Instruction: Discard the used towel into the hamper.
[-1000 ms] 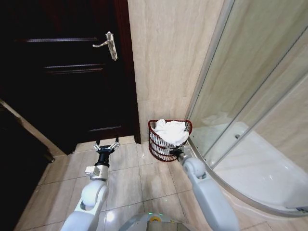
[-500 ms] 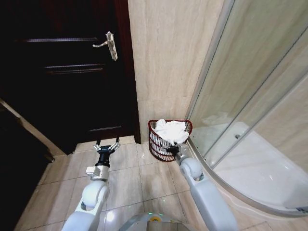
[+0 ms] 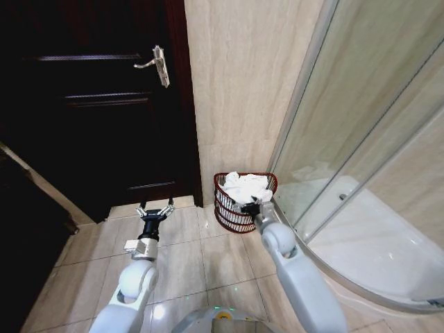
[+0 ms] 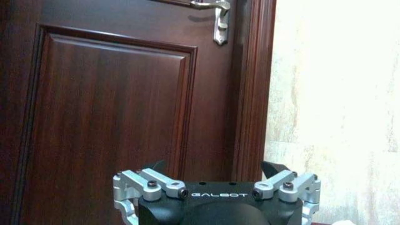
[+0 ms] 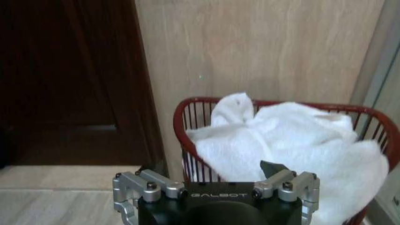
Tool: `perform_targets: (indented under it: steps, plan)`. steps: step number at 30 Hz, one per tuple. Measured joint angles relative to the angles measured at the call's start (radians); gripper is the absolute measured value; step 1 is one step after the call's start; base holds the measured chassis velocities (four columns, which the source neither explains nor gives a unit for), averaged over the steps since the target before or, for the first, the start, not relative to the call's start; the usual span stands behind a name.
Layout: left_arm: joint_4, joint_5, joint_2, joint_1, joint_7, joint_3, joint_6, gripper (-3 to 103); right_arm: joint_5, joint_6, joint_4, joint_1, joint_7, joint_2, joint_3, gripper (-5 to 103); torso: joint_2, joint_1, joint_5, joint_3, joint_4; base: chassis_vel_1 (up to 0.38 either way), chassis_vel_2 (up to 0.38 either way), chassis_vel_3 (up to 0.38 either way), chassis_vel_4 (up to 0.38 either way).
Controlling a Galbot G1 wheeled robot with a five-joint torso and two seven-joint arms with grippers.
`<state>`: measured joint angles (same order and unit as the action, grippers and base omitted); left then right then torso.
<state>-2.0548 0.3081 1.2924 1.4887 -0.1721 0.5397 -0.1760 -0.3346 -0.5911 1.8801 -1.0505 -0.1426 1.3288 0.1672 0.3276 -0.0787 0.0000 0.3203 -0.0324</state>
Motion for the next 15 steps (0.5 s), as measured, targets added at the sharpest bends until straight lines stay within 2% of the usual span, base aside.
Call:
perform_targets:
  steps: [8,12,13,15]
  plan:
    - [-0.002,0.002,0.002,0.004,0.001,0.003,-0.002,100,-0.020,0.031,-0.025,-0.011,0.025,0.017,-0.021,100,0.000,0.000,-0.0001,0.000,0.0000,0.000,0.000,0.000,0.000]
    - [-0.002,0.004,0.003,0.002,0.002,0.008,-0.004,100,-0.041,0.129,-0.083,-0.010,0.113,0.023,-0.029,100,0.000,0.000,-0.0001,0.000,0.0000,0.000,0.000,0.000,0.000]
    - [-0.002,0.004,0.003,0.002,0.002,0.008,-0.004,100,-0.041,0.129,-0.083,-0.010,0.113,0.023,-0.029,100,0.000,0.000,-0.0001,0.000,0.0000,0.000,0.000,0.000,0.000]
    - [-0.002,0.006,0.003,0.003,0.003,0.012,-0.005,100,-0.054,0.174,-0.104,-0.009,0.160,0.027,-0.029,100,0.000,0.000,-0.0001,0.000,0.0000,0.000,0.000,0.000,0.000]
